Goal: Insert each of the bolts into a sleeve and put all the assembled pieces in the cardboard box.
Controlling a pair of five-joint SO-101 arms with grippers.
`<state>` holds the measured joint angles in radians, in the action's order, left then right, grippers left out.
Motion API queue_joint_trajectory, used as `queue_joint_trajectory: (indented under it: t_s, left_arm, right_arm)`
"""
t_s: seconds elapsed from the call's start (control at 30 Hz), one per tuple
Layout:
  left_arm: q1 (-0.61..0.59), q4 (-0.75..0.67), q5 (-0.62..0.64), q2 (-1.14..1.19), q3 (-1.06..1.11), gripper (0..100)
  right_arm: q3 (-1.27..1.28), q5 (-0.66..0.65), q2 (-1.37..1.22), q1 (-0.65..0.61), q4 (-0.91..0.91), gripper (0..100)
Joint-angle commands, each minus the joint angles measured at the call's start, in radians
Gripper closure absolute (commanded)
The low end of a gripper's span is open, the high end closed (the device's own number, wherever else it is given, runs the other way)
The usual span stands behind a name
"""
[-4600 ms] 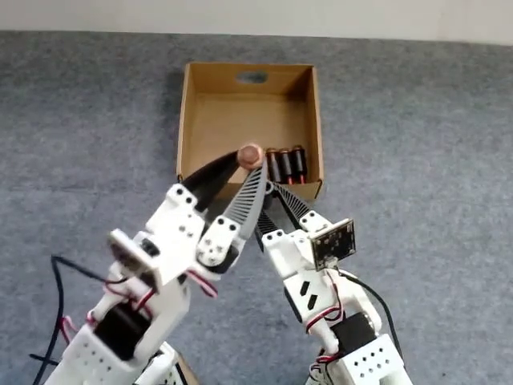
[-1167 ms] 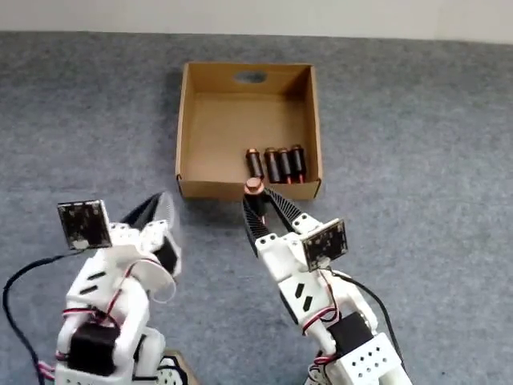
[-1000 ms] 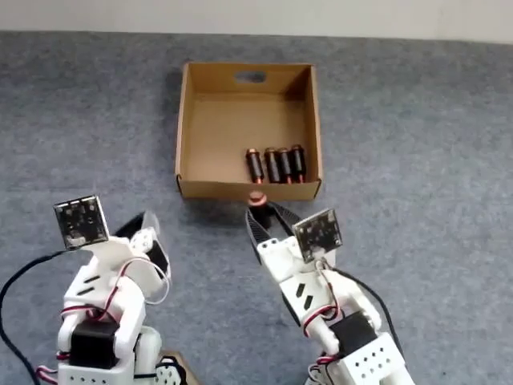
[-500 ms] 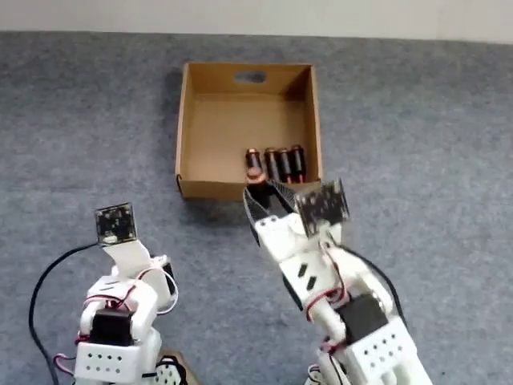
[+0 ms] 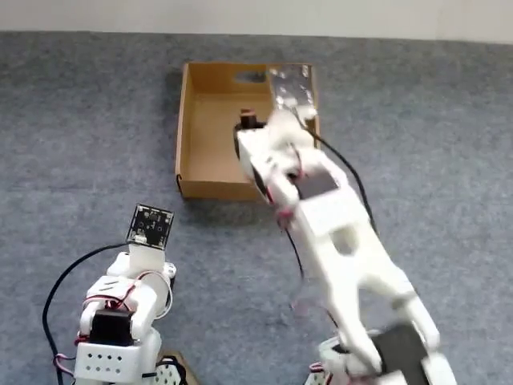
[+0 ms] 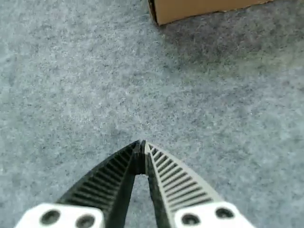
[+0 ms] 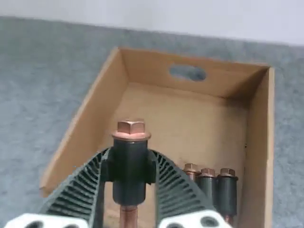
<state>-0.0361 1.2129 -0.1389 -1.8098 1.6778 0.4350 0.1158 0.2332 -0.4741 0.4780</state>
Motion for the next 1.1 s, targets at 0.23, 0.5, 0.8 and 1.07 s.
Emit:
queue_joint_trajectory:
  t_s: [0.23,0.5,0.8,1.07]
  left_arm:
    - [-0.007,-0.015,-0.008,-0.002,0.019,97]
    - [-0.007,-0.015,-0.008,-0.002,0.019,97]
    - [-0.005,-0.015,-0.008,-0.002,0.019,97]
    - [-0.005,-0.015,-0.008,-0.002,0.019,97]
  right_arm:
    - [-0.435,0.017,-0.483,-0.010,-0.025,99.1]
    - [-0.447,0.195,-0.587,-0.047,-0.025,99.1]
    - [-0.447,0.195,-0.682,-0.044,0.001,99.0]
    - [-0.456,0.196,-0.685,-0.041,0.137,80.1]
